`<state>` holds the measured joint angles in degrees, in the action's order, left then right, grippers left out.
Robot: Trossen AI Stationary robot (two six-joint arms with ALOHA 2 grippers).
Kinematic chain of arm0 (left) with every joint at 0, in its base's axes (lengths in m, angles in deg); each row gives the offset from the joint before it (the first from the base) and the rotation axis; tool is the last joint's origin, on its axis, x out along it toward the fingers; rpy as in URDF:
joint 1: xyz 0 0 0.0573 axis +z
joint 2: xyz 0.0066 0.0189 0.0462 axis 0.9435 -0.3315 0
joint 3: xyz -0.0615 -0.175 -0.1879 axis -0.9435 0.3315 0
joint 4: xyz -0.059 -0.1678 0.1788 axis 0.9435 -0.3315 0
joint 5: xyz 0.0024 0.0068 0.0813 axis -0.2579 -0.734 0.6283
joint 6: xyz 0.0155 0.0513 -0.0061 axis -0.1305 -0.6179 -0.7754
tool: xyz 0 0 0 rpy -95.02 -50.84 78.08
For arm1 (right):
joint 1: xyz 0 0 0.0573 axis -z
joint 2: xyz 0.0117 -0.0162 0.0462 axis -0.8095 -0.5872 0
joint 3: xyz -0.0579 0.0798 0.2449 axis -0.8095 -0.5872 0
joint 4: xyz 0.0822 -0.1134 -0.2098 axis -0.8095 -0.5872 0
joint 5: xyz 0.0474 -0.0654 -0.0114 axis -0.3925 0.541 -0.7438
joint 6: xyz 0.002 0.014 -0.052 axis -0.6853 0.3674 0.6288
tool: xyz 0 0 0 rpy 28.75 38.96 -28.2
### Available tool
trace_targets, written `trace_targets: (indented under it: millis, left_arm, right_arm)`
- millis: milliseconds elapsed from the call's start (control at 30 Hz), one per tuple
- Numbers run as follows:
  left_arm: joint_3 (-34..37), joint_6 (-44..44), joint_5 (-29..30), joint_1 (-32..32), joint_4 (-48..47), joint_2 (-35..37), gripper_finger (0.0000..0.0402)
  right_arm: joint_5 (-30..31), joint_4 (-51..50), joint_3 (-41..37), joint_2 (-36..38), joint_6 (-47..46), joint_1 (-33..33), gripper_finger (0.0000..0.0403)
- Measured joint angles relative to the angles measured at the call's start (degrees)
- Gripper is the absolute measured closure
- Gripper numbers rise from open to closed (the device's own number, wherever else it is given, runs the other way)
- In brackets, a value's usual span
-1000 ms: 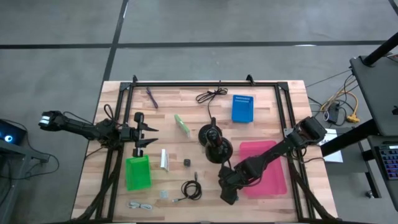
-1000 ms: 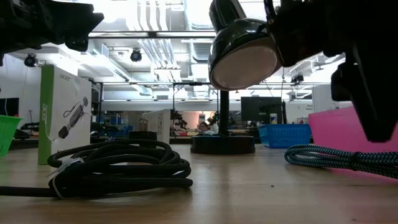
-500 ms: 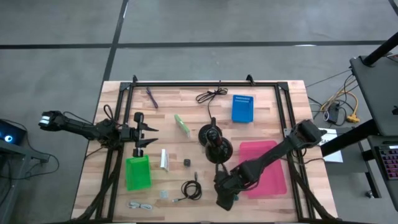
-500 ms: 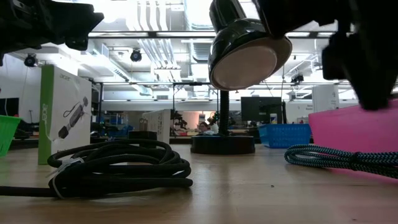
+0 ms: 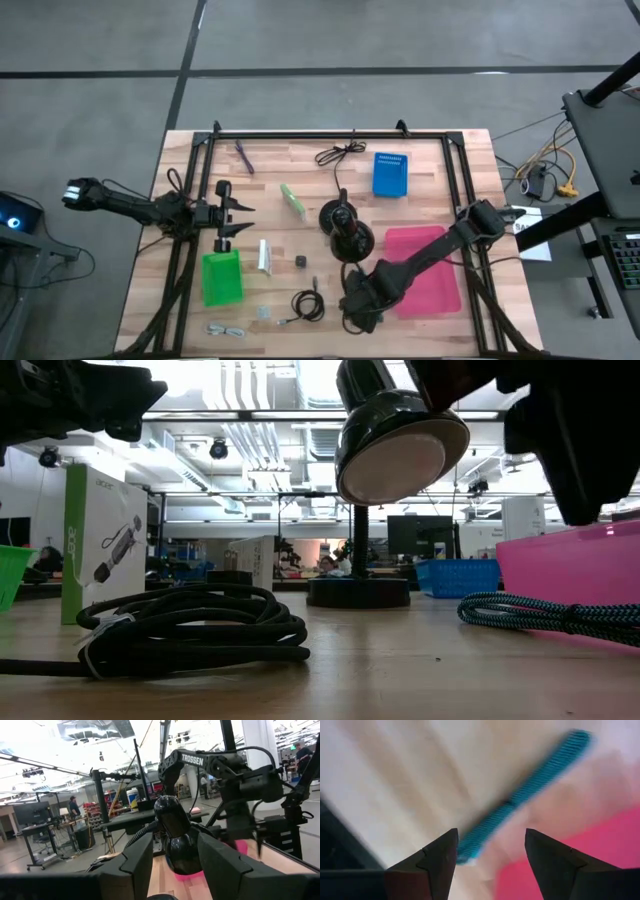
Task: Pick and place items into bin
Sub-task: Put the blue charger cable into the red bin
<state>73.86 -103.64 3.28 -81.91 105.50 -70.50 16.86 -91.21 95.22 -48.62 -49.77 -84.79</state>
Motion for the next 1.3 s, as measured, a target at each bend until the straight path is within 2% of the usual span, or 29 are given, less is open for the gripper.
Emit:
trace_targets:
  millis: [667,1200,1300]
  left_arm:
    - [0.0,0.0,0.0,0.0,0.0,0.0,0.026]
    - [0.0,0.5,0.1,0.0,0.1,0.0,0.026]
    - [0.0,0.3,2.9,0.0,1.8,0.2,0.026]
  right_arm:
    - [0.1,5.3,-5.9,0.0,-7.2,0.2,0.0186]
    - [0.2,7.8,-9.8,0.0,-5.4,0.4,0.0186]
    - [0.6,8.1,-9.8,0.0,-4.0,0.4,0.0186]
